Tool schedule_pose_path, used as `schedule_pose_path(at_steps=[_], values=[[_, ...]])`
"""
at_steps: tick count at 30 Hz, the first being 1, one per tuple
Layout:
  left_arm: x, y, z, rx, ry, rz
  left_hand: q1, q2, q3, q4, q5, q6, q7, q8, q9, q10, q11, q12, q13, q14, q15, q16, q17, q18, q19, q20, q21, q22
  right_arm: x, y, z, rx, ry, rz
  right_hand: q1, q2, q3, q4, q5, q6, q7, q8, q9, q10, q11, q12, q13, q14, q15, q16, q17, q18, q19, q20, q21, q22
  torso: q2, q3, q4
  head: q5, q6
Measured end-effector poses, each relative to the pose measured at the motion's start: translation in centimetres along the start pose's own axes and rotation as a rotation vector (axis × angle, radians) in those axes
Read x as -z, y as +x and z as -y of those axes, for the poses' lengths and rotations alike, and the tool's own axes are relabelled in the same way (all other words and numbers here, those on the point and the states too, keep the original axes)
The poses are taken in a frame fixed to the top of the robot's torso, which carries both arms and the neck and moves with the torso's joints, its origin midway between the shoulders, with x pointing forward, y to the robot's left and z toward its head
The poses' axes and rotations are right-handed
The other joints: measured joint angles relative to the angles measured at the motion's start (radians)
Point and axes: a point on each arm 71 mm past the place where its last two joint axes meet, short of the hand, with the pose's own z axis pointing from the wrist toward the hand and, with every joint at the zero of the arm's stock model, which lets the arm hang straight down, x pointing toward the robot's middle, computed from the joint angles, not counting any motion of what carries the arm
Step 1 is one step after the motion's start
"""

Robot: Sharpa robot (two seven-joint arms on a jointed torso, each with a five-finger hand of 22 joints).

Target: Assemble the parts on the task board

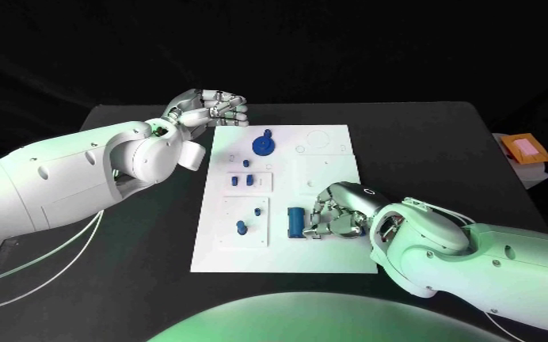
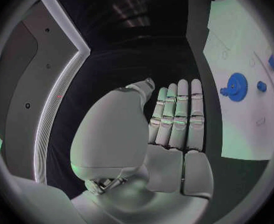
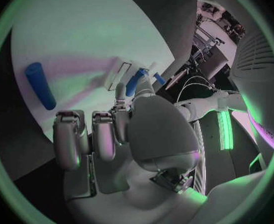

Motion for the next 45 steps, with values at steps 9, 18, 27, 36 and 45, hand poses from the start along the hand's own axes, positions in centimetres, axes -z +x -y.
schedule_pose_path(at_steps=[9, 18, 27, 36, 45], values=[[0.0, -0.1, 0.0, 0.003, -0.002, 0.001, 0.0, 0.0, 0.003, 0.003, 0.0, 0.0, 0.0, 0.0, 0.0, 0.0, 0.0, 0.0, 0.0, 0.0, 0.0, 0.0, 0.0, 0.0, 0.0, 0.0, 0.0, 0.0, 1.1, -1.0, 1.2, -0.02, 0.022, 0.033, -0.009, 0.009, -0.044, -0.003, -0.002, -0.028, 0.016, -0.003, -0.003, -0.001, 0.001, -0.042, 0.082, 0.0, 0.0, -0.005, 0.0, 0.0, 0.0, 0.0, -0.031, 0.0, -0.001, -0.0006, 0.0005, -0.005, 0.005], [0.1, -0.1, -0.1, 0.004, -0.004, 0.001, 0.0, 0.0, 0.003, 0.003, 0.0, 0.0, 0.0, 0.0, 0.0, 0.0, 0.0, 0.0, 0.0, 0.0, 0.0, 0.0, 0.001, 0.0, 0.0, 0.0, 0.0, -0.001, 3.2, -4.7, 5.2, -0.013, 0.105, 0.162, 0.063, 0.025, -0.093, -0.005, 0.054, -0.086, 0.046, -0.088, -0.044, -0.02, 0.028, -0.045, 0.131, 0.002, 0.021, -0.005, 0.0, 0.0, 0.0, 0.015, -0.031, 0.0, -0.002, -0.003, -0.0007, -0.028, 0.01], [0.1, 0.2, -0.1, -0.001, -0.002, -0.012, 0.0, 0.0, 0.003, 0.003, 0.0, 0.0, 0.0, 0.0, 0.0, 0.0, 0.0, 0.0, 0.0, 0.0, 0.0, 0.0, 0.001, 0.0, 0.0, 0.0, 0.0, -0.001, 4.6, -4.0, 7.5, 0.005, 0.152, 0.169, 0.073, 0.028, -0.107, -0.002, 0.064, -0.081, 0.051, -0.114, -0.056, -0.02, 0.034, -0.045, 0.152, 0.002, 0.024, -0.005, 0.0, 0.0, 0.0, 0.022, -0.031, 0.001, -0.002, -0.0041, -0.0062, -0.046, 0.018], [0.0, 0.3, -0.1, -0.007, 0.0, -0.02, 0.0, 0.0, 0.003, 0.003, 0.0, 0.0, 0.0, 0.0, 0.0, -0.004, 0.004, 0.0, 0.0, 0.0, 0.0, 0.0, 0.002, 0.0, 0.0, 0.0, 0.0, -0.001, 5.0, -2.5, 7.9, 0.033, 0.153, 0.148, 0.074, 0.029, -0.126, -0.002, 0.07, -0.037, 0.037, -0.114, -0.053, -0.018, 0.032, -0.047, 0.157, 0.002, 0.024, -0.005, 0.001, 0.0, 0.0, 0.022, -0.026, 0.001, -0.003, -0.0048, -0.0095, -0.047, 0.015], [0.2, 0.1, -0.1, -0.011, -0.002, -0.017, 0.0, 0.0, 0.003, 0.003, 0.0, 0.0, 0.0, 0.0, 0.0, -0.004, 0.004, 0.0, 0.0, 0.0, 0.0, 0.0, 0.002, 0.0, 0.0, 0.0, 0.0, -0.001, 4.5, -1.3, 7.5, 0.045, 0.143, 0.119, 0.074, 0.029, -0.131, -0.002, 0.079, -0.03, 0.034, -0.114, -0.053, -0.018, 0.032, -0.048, 0.158, 0.002, 0.024, -0.005, 0.001, 0.0, 0.0, 0.022, -0.023, 0.0, -0.002, -0.0048, -0.0095, -0.041, 0.012]])
